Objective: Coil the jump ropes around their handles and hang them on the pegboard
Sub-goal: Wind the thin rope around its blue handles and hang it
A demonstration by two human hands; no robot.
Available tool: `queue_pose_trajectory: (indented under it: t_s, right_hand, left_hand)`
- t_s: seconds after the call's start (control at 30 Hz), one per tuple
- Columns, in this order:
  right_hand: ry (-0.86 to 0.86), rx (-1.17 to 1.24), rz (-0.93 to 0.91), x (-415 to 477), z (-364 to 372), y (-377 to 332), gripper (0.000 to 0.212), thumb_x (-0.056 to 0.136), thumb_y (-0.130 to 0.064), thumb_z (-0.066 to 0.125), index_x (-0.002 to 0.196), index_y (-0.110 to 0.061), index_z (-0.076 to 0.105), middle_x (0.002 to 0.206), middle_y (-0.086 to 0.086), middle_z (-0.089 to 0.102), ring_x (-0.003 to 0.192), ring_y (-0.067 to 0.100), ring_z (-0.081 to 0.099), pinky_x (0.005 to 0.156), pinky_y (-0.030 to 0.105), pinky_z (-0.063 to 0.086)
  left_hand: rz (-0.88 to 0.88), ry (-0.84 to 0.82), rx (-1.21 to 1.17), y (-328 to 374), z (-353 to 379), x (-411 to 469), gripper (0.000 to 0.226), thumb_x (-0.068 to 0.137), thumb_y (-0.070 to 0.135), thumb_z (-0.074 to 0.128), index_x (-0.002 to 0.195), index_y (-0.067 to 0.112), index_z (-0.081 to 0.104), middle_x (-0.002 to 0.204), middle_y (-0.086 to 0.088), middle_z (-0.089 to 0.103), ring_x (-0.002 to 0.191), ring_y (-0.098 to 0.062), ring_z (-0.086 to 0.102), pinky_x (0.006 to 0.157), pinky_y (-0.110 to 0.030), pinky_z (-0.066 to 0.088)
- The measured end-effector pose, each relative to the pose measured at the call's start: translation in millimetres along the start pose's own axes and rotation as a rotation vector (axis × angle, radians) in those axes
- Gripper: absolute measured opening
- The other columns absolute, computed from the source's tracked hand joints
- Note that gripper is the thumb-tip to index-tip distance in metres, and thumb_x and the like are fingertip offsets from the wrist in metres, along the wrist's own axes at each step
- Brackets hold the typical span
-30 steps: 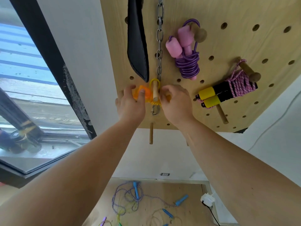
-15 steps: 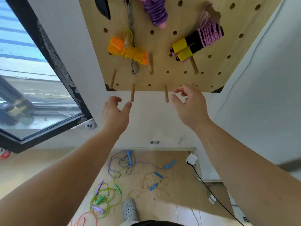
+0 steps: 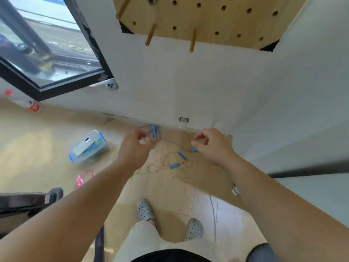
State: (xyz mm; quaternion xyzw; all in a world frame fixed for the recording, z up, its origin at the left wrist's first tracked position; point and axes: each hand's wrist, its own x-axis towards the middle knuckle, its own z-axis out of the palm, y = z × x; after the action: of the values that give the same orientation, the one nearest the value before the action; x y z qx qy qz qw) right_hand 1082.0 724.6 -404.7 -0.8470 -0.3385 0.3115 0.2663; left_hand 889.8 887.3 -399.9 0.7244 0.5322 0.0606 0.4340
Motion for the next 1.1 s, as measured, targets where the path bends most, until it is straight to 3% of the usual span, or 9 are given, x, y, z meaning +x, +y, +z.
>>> queue_pose_trajectory:
  t_s: [0.07,0.13,0.23,0.3,0.5,0.6,0.83,1.0,1.1]
  right_hand:
    - [-0.114,-0.104,0.072,4,30,16,0.034,0.070,-0.072,0.055,0.090,-0.045,0.060,0.108,-0.015,0.055,0.092,0.009,0.059,0.086,0.040,0.053]
    - [-0.205,-0.141,0.134,11,61,30,0.048,0.065,-0.077,0.051,0.098,-0.043,0.061,0.115,-0.011,0.055,0.097,0.011,0.058,0.085,0.037,0.052]
    - [-0.291,-0.113,0.268,26,104,51,0.038,0.086,-0.051,0.066,0.115,-0.025,0.063,0.125,-0.001,0.049,0.093,0.011,0.055,0.063,0.019,0.040]
    - [-0.329,-0.148,0.313,41,134,71,0.036,0.091,-0.045,0.065,0.117,-0.020,0.063,0.123,-0.001,0.049,0.086,0.009,0.053,0.059,0.019,0.038]
    - [-0.404,-0.270,0.338,111,220,147,0.038,0.089,-0.044,0.063,0.118,-0.020,0.061,0.125,0.000,0.051,0.101,0.018,0.055,0.089,0.034,0.050]
    - [-0.433,-0.339,0.308,161,262,201,0.041,0.089,-0.051,0.061,0.119,-0.023,0.062,0.126,-0.002,0.049,0.104,0.018,0.055,0.092,0.038,0.051]
    - [-0.396,-0.402,0.287,284,368,350,0.034,0.093,-0.042,0.059,0.121,-0.023,0.060,0.127,-0.002,0.048,0.101,0.018,0.054,0.087,0.035,0.052]
    - [-0.430,-0.516,0.257,353,441,445,0.047,0.091,-0.046,0.061,0.134,-0.028,0.056,0.140,0.001,0.043,0.127,0.024,0.044,0.103,0.038,0.044]
    - [-0.455,-0.659,0.156,386,470,486,0.048,0.092,-0.041,0.060,0.139,-0.030,0.054,0.153,0.004,0.032,0.141,0.028,0.030,0.114,0.042,0.032]
  left_hand:
    - [-0.068,-0.016,0.021,-30,4,4,0.040,0.077,0.060,0.066,0.107,0.035,0.057,0.121,0.004,0.058,0.105,-0.023,0.060,0.090,-0.048,0.055]
    - [-0.115,-0.046,0.051,-65,12,16,0.036,0.085,0.048,0.070,0.112,0.026,0.059,0.122,-0.001,0.059,0.108,-0.025,0.059,0.092,-0.045,0.052]
    - [-0.175,-0.155,0.120,-116,27,42,0.039,0.091,0.042,0.069,0.120,0.019,0.058,0.118,-0.004,0.057,0.100,-0.022,0.058,0.080,-0.036,0.046]
    - [-0.212,-0.240,0.180,-145,37,61,0.041,0.092,0.043,0.067,0.123,0.020,0.056,0.117,-0.003,0.057,0.096,-0.022,0.059,0.075,-0.034,0.044]
    - [-0.253,-0.336,0.333,-222,102,125,0.044,0.092,0.046,0.065,0.126,0.021,0.053,0.101,0.003,0.056,0.091,-0.022,0.063,0.083,-0.038,0.053]
    - [-0.257,-0.355,0.349,-260,161,165,0.046,0.092,0.047,0.065,0.128,0.021,0.053,0.105,0.000,0.057,0.093,-0.023,0.063,0.087,-0.041,0.054]
    - [-0.112,-0.423,0.468,-358,332,277,0.055,0.093,0.050,0.062,0.140,0.025,0.048,0.139,-0.005,0.052,0.125,-0.025,0.052,0.099,-0.037,0.046]
    - [0.092,-0.545,0.632,-417,441,342,0.062,0.094,0.052,0.058,0.148,0.025,0.042,0.147,0.000,0.045,0.130,-0.025,0.048,0.106,-0.039,0.043]
    - [0.210,-0.610,0.726,-439,495,372,0.060,0.094,0.055,0.054,0.147,0.027,0.044,0.154,0.002,0.038,0.137,-0.025,0.042,0.109,-0.041,0.041]
